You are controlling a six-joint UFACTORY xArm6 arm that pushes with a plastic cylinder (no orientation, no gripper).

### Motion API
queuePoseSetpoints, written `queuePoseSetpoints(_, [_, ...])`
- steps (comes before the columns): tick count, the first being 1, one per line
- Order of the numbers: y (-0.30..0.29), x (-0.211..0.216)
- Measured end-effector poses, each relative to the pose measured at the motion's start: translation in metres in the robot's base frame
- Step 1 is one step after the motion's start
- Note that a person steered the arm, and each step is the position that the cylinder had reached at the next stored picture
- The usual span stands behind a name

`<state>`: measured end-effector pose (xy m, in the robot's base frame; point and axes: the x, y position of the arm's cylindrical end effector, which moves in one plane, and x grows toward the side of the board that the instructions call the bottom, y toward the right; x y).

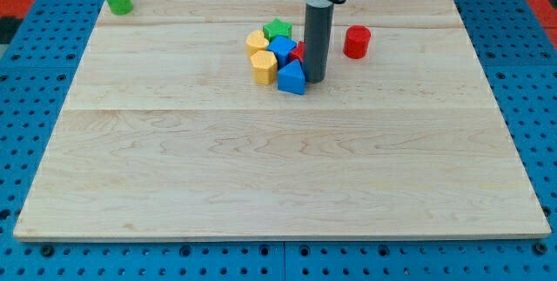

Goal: Move the red star towards the top center

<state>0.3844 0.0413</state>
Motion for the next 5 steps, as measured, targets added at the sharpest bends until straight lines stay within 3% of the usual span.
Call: queuePoseSetpoints(5, [-0.011, -0.011])
